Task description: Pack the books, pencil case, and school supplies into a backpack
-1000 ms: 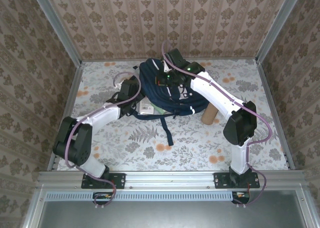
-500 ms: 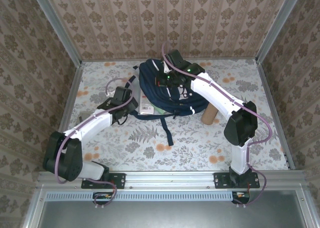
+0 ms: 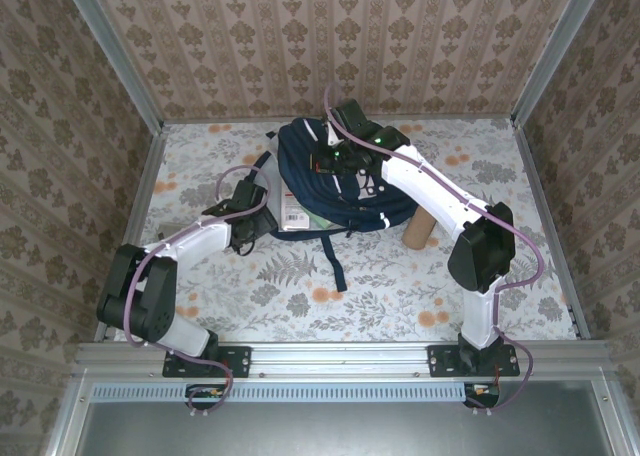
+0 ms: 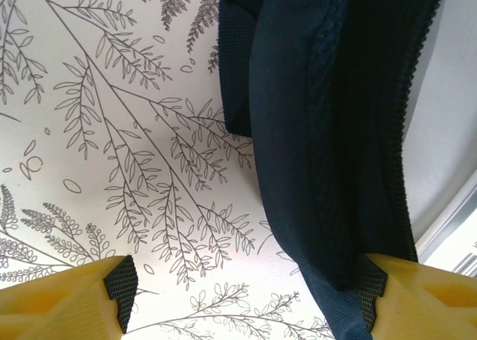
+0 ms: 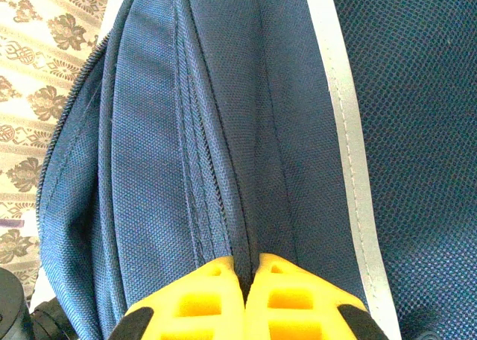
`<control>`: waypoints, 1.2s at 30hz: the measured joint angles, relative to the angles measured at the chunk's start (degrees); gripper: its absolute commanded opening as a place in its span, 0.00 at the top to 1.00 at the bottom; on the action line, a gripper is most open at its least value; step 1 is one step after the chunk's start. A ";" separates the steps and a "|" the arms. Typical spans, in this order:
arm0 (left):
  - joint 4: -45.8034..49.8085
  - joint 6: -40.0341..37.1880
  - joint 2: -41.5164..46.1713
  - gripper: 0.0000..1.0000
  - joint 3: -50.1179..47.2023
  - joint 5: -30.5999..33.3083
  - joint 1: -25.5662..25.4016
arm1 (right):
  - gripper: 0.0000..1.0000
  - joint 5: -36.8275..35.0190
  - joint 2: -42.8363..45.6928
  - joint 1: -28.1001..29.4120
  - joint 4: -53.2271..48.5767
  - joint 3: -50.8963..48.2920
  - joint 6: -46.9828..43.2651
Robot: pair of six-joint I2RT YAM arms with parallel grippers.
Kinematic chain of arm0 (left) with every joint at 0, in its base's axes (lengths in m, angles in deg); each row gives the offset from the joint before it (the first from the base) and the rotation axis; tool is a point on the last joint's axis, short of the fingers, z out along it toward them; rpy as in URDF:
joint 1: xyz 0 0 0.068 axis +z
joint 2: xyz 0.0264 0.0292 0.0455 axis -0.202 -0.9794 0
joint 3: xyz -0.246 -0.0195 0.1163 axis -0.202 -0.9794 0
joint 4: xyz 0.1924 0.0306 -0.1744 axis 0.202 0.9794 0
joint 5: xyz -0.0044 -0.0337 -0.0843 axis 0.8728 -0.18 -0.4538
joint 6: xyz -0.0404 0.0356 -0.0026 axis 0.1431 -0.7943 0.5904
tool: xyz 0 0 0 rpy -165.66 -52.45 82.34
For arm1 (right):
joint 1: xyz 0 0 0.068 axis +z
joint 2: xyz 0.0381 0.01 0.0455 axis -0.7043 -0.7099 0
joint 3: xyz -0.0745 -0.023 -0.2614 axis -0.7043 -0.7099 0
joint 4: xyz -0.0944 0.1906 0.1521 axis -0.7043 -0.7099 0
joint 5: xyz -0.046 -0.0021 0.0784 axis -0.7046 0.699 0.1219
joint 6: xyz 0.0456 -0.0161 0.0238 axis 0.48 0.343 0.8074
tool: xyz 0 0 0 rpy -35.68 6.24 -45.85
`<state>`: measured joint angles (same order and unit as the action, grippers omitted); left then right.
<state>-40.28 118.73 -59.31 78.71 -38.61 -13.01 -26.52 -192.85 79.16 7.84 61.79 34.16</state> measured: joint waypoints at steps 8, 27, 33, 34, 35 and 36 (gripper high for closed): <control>-4.92 -0.33 1.95 0.13 -0.15 -2.21 -0.92 | 1.00 0.02 0.00 0.00 0.00 -0.07 0.00; -1.95 0.92 1.01 1.00 -1.33 -1.53 -2.86 | 1.00 0.72 0.24 -0.22 0.83 -0.59 0.02; 0.48 1.46 11.61 1.00 -5.09 -1.05 -5.90 | 1.00 1.20 0.26 -0.33 0.76 -0.59 0.02; 0.76 1.79 13.35 1.00 -5.55 -0.94 -6.40 | 1.00 1.42 0.26 -0.33 0.74 -0.59 0.02; 1.03 2.12 15.13 1.00 -6.03 -0.92 -6.93 | 1.00 1.70 0.28 -0.33 0.68 -0.59 0.02; 1.22 2.38 16.79 1.00 -6.54 -0.96 -7.30 | 1.00 1.97 0.33 -0.33 0.63 -0.59 0.02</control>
<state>-39.06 121.12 -42.52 72.18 -39.58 -20.31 -24.55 -192.52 78.84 8.47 61.20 34.18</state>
